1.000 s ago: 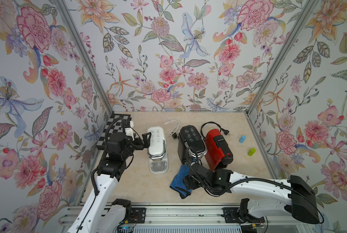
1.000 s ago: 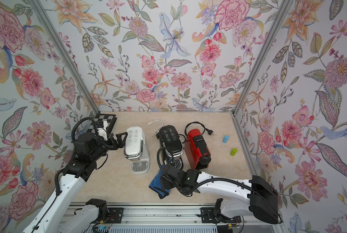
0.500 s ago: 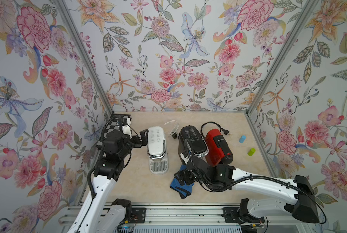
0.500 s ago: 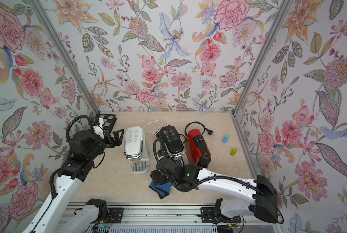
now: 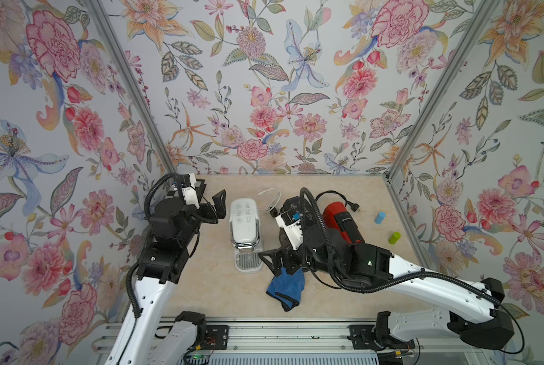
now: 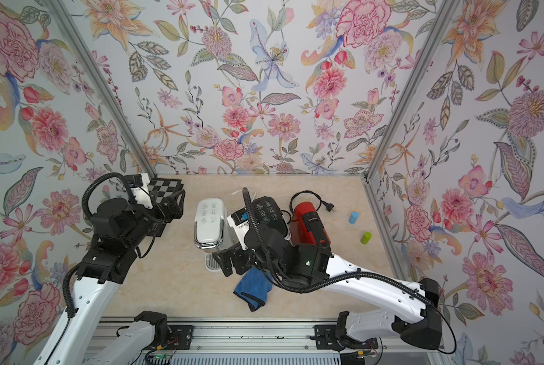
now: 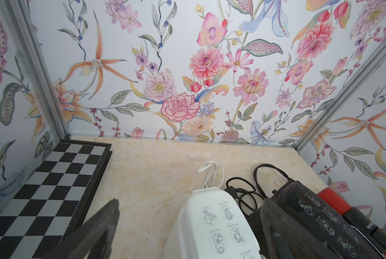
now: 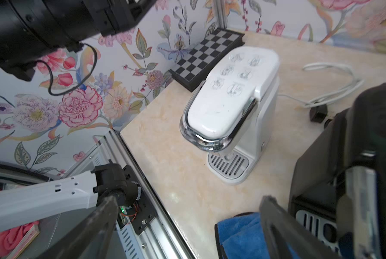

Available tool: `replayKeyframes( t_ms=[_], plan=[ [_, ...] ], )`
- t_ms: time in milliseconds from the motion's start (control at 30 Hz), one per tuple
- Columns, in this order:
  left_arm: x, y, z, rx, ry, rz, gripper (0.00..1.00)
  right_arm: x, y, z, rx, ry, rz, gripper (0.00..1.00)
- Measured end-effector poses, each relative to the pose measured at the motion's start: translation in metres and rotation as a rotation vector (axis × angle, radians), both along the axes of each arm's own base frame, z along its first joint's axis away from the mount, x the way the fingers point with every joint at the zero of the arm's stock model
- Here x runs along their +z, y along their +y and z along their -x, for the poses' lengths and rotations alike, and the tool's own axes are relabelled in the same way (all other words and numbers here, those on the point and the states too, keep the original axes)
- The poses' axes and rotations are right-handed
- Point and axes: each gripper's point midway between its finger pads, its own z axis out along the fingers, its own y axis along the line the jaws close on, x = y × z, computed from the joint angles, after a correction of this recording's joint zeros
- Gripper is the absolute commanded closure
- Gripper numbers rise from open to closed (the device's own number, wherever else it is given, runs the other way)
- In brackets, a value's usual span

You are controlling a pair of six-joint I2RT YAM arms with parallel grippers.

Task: Wipe the surface of a coffee machine
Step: Place the cleaning item at the center of the board, then reset both arms

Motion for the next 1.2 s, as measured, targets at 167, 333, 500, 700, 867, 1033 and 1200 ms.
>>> replayKeyframes(
  t_ms=[167, 333, 500, 700, 867, 1033, 1200],
  plan=[
    [0.017, 0.019, -0.002, 0.105, -0.048, -0.036, 0.01, 0.049, -0.048, -0.052, -0.278, -0.269, 0.059, 0.00],
    [0.009, 0.048, -0.001, 0.286, -0.158, 0.069, 0.01, 0.057, -0.120, -0.129, -0.524, -0.368, 0.177, 0.00],
    [-0.031, 0.071, 0.001, 0.412, -0.254, -0.040, 0.01, 0.026, -0.286, -0.194, -0.902, -0.379, 0.184, 0.00],
    [-0.036, 0.088, -0.025, 0.540, -0.230, -0.226, 0.01, -0.004, -0.408, -0.202, -1.151, -0.387, 0.151, 0.00],
    [-0.075, 0.120, -0.050, 0.643, -0.133, -0.305, 0.01, -0.049, -0.442, -0.213, -1.176, -0.367, 0.159, 0.00],
    [-0.140, 0.142, -0.057, 0.657, -0.020, -0.365, 0.01, -0.132, -0.444, -0.222, -1.113, -0.242, 0.201, 0.00],
    [-0.200, 0.139, -0.054, 0.593, 0.072, -0.397, 0.01, -0.182, -0.435, -0.215, -1.056, -0.168, 0.205, 0.00]
  ],
)
